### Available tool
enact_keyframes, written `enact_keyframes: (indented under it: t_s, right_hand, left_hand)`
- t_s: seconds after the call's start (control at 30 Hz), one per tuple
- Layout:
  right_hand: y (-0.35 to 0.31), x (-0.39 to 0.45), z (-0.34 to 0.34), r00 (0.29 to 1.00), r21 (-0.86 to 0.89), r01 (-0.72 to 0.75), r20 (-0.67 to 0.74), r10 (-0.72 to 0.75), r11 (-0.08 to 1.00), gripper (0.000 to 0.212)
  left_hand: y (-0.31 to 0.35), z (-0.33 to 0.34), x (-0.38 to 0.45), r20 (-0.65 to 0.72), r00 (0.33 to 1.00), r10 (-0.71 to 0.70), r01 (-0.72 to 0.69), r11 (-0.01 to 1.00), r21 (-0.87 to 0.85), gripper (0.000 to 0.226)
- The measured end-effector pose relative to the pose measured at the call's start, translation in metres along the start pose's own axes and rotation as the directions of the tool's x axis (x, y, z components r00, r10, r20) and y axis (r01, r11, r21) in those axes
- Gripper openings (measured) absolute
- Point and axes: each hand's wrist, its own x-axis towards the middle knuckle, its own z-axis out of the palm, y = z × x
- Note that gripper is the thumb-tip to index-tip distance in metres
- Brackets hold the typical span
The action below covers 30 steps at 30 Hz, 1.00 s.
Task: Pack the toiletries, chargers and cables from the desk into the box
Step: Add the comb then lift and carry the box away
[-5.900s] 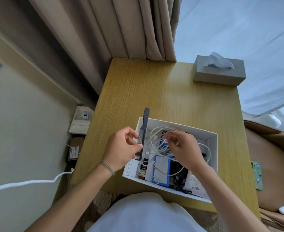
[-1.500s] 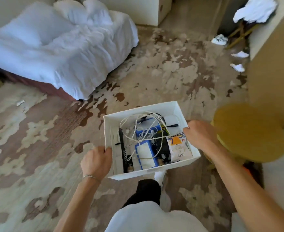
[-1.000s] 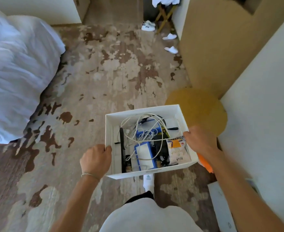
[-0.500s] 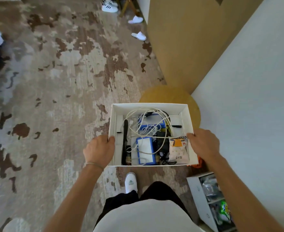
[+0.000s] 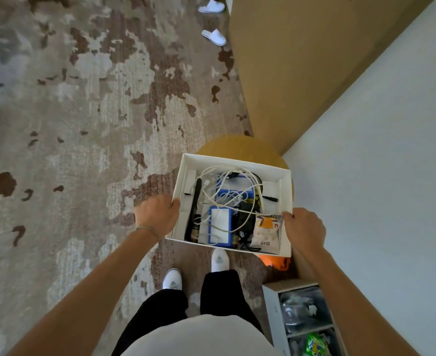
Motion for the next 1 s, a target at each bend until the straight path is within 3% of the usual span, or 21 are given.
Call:
enact_keyframes:
  t_s: [0.33, 0.63, 1.0]
  right_hand:
    - [0.021, 0.12, 0.06, 0.994, -0.054, 0.002, 0.105, 0.004, 0.999, 0.04]
    - [0.036, 0.185, 0.11, 0.989, -0.074, -0.009, 0.144, 0.02, 0.997, 0.044]
    - [0.045, 0.205, 0.139, 0.99, -0.042, -0.039, 0.136, 0.045, 0.998, 0.042]
  left_hand:
    - [0.047, 0.069, 0.093, 0.183, 0.981, -0.067, 0.036, 0.986, 0.165, 0.034]
    - [0.063, 0.128, 0.152, 0.205, 0.978, -0.046, 0.002, 0.978, 0.209, 0.044]
    - [0.067, 0.165, 0.175, 0.191, 0.98, -0.048, 0.004, 0.975, 0.221, 0.044]
